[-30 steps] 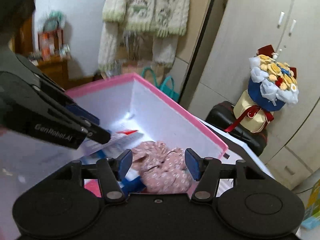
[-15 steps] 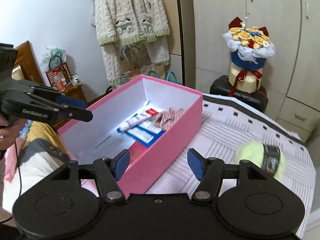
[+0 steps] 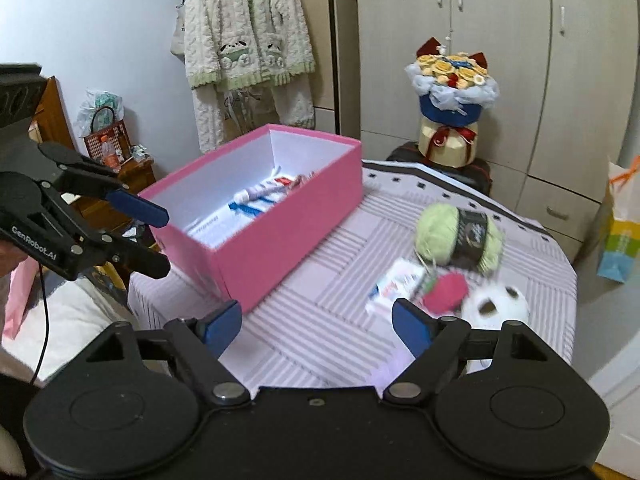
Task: Organize soft objects
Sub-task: 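Reach the left gripper to the lilac plush and close on it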
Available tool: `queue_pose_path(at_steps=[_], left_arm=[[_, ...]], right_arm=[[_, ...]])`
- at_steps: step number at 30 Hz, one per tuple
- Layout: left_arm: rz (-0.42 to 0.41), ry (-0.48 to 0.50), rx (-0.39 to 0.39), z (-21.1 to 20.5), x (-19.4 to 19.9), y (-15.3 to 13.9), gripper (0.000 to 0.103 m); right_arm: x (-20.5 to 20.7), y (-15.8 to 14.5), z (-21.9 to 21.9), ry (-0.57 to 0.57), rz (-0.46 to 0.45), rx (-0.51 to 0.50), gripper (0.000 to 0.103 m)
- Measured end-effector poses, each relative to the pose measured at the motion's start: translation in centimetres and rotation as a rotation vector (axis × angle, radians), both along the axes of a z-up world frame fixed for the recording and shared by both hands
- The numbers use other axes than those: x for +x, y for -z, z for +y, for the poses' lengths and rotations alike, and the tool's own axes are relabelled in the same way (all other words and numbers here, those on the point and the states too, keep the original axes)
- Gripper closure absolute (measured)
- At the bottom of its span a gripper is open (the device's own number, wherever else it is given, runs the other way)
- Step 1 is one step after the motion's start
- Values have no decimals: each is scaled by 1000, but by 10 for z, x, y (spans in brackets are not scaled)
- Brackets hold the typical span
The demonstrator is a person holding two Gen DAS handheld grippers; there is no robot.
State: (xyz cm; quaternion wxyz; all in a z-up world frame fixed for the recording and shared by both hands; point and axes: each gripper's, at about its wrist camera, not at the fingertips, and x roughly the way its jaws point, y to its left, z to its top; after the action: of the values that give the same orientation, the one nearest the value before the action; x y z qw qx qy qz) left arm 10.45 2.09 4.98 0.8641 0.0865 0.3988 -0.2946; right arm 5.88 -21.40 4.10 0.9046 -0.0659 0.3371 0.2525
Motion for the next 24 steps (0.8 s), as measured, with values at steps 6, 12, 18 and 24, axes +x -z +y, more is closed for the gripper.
queue_pose_path(at_steps=[6, 12, 18, 24], left_arm=[[-20, 110, 42, -45, -20, 9, 26], [50, 189, 44, -80, -18, 31, 26], [114, 205, 21, -101, 4, 54, 30], [73, 186, 21, -115, 25, 73, 35]], right_arm=[[-18, 24, -22, 14, 6, -10, 15], [-23, 59, -40, 25, 3, -11, 15], [-16, 88, -55, 9, -55, -45, 15], [3, 108, -68, 9, -131, -73, 15]])
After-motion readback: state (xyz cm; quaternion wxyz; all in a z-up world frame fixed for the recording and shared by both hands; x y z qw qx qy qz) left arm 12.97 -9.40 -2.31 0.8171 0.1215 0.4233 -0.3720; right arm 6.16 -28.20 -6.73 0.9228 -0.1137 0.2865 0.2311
